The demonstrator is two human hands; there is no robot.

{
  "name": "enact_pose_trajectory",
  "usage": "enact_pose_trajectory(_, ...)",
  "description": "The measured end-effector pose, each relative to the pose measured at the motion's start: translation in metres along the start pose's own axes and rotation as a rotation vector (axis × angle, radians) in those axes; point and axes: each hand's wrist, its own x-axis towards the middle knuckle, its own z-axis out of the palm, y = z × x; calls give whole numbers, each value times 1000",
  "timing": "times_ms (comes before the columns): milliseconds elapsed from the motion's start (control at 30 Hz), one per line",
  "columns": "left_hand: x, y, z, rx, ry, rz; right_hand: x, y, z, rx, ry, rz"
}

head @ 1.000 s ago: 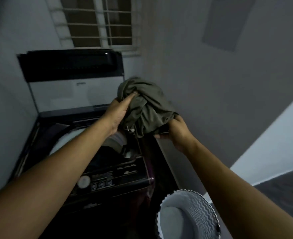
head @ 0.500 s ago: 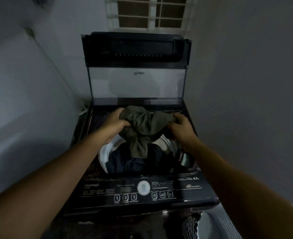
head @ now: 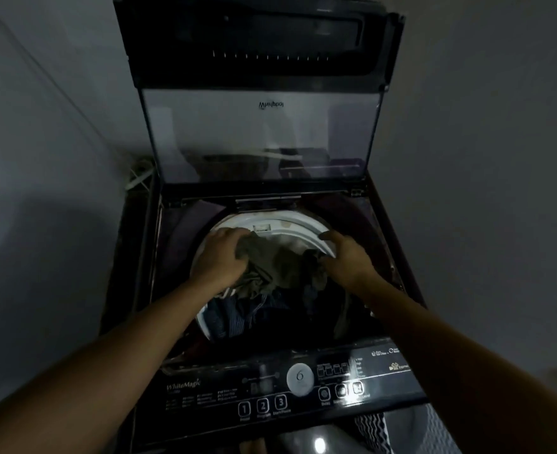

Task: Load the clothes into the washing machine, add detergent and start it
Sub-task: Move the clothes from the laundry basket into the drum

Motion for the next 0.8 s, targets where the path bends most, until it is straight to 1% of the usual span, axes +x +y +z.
enact_pose_trajectory(67,1,0,13,47,-163,22,7,-5,15,-85,-86,-102)
enact_pose_trajectory(133,8,-6,29,81,-372,-42,14,-7,32,-183,-224,-182)
enact_pose_trajectory(167,10,-10,38,121,-448,-78,17,-5,44,-233,-292,-217)
enact_pose_trajectory(233,14,-21,53,210,-523,-104,24,3,68,-349,-418,-261)
enact_pose_trajectory(300,22,-31,65,253,-547,-92,31,12,87,-506,-513,-235)
enact_pose_trajectory(367,30,-41,74,262,-559,-76,41,24,98,-582,-555,-165)
enact_pose_trajectory(433,43,-49,80,254,-565,-66,54,32,104,-572,-573,-101)
enact_pose_trajectory(533,61,-59,90,205,-559,-73,75,39,116,-499,-574,-45)
enact_pose_trajectory(600,70,-62,96,213,-580,-55,89,45,124,-457,-568,-14)
enact_pose_trajectory(667,77,-66,106,259,-591,-26,102,53,130,-434,-573,0)
enact_pose_trajectory(733,82,-69,118,329,-569,5,113,62,138,-431,-567,10)
enact_pose_trajectory(800,92,-71,130,408,-541,14,124,71,152,-430,-547,59)
